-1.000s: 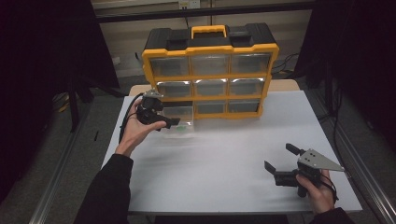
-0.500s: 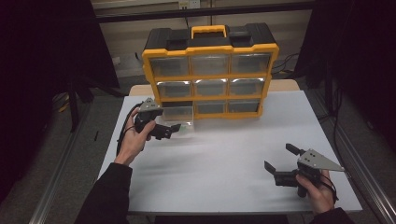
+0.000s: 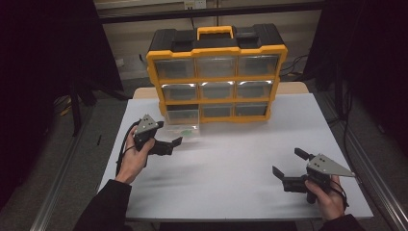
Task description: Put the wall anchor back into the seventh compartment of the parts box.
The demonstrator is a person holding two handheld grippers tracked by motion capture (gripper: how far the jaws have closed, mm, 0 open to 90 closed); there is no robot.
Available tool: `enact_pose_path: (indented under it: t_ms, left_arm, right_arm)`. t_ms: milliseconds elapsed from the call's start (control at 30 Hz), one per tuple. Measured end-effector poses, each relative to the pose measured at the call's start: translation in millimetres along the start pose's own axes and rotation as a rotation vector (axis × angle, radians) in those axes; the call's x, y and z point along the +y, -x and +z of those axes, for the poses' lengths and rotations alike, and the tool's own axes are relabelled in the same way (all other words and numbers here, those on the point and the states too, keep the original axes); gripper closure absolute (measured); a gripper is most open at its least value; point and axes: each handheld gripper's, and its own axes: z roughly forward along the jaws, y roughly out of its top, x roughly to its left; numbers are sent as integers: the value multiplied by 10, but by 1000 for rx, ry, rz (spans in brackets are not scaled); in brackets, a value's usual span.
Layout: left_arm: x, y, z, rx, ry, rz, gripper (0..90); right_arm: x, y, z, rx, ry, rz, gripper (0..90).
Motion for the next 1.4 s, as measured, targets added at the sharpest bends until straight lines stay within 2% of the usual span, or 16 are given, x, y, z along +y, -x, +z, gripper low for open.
enact_pose_path:
  t_ms: [67, 100, 233, 300, 400, 433, 467, 500, 600, 667, 700, 800, 867, 1067, 1200, 1400]
  left_arm:
    - [-67, 12, -26, -8, 10, -6, 38]
    - [-96, 26, -44, 9, 15, -3, 39]
    - [-174, 47, -114, 37, 43, -50, 30]
    - [-210, 52, -160, 20, 62, -55, 24]
    - [-270, 114, -227, 46, 101, -76, 29]
    - [-293, 130, -248, 27, 111, -73, 36]
    - [-307, 182, -259, 36, 110, -77, 35]
    - [-322, 203, -283, 48, 93, -56, 33]
    - [-376, 243, -327, 35, 106, -66, 30]
    - [-395, 263, -378, 51, 107, -51, 28]
    - [-399, 270, -391, 44, 106, -66, 28]
    - [-444, 266, -462, 56, 111, -67, 28]
    - [-483, 267, -497, 66, 118, -95, 28]
    - [-543, 277, -644, 101, 135, -106, 28]
    - [-586, 319, -699, 88, 131, -103, 28]
    - [-647, 411, -809, 94, 125, -102, 29]
  right_arm:
    - [-1, 2, 1, 1, -1, -1, 0]
    - [0, 3, 0, 1, -2, -3, 0]
    - [0, 1, 0, -1, 0, 1, 0]
    - [1, 0, -2, -2, 1, 1, 0]
    - [2, 1, -3, -4, 2, 2, 0]
    - [3, 0, -4, -3, 3, 1, 0]
    - [3, 0, -4, -3, 4, -1, 0]
    - [3, 0, -5, -3, 4, -1, 0]
    - [5, 0, -3, -3, 4, 2, 0]
    - [7, -3, 1, 2, 6, 2, 0]
    - [9, -4, 3, 2, 6, 1, 0]
    - [14, -4, 10, 2, 6, 3, 0]
    - [18, -8, 12, -2, 4, 2, 0]
    - [16, -4, 4, -9, 8, 9, 0]
    - [15, 0, -2, -15, 10, 6, 0]
    - [13, 19, -21, -20, 12, 8, 0]
